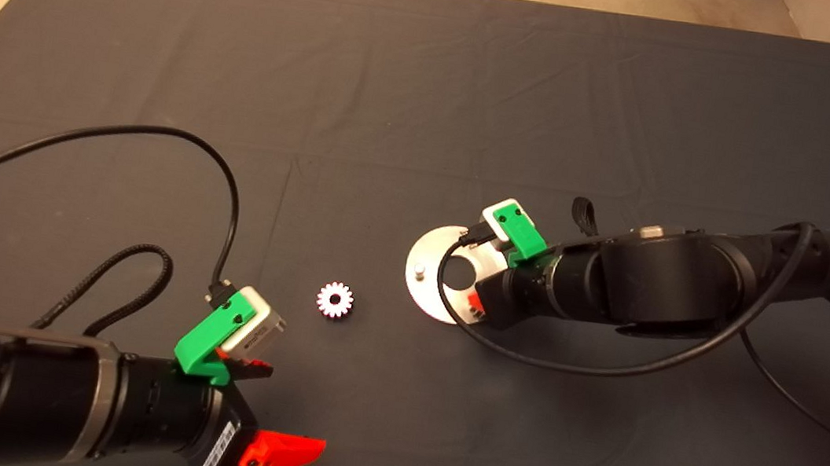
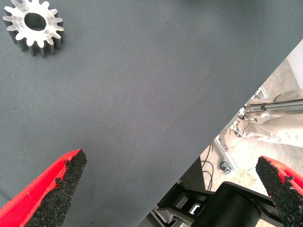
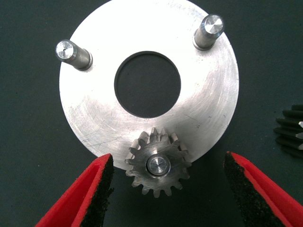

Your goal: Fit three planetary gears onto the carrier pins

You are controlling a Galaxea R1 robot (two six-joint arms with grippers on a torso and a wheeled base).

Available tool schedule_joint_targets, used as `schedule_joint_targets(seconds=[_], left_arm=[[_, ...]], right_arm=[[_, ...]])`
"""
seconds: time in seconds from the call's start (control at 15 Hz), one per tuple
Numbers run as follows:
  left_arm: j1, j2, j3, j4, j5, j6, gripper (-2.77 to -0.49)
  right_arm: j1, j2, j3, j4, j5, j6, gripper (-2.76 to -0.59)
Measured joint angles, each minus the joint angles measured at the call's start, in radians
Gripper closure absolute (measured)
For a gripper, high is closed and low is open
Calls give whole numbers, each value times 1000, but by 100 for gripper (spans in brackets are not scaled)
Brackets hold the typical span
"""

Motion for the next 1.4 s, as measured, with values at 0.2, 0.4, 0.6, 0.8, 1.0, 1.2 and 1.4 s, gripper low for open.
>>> schedule_joint_targets(seconds=[0.2, 0.4, 0.6, 0.8, 1.0, 1.2, 1.4], left_arm=[[0, 0, 0, 0, -4, -1, -262], [0, 0, 0, 0, -16, -11, -262], [0, 0, 0, 0, -16, -12, -262], [0, 0, 0, 0, -16, -12, -262], [0, 0, 0, 0, -17, -12, -262], [0, 0, 0, 0, -19, -12, -262], [0, 0, 0, 0, -20, -12, -262]], right_arm=[[33, -5, -4, 32, 0, 0, -189], [66, -37, -4, 79, 7, 0, -193], [103, -115, -3, 115, 3, -1, -202], [138, -169, 2, 144, 1, -4, -218], [147, -215, 27, 164, 1, -4, -218], [149, -231, 33, 172, 0, -4, -218], [145, -235, 38, 173, 2, -4, -218]])
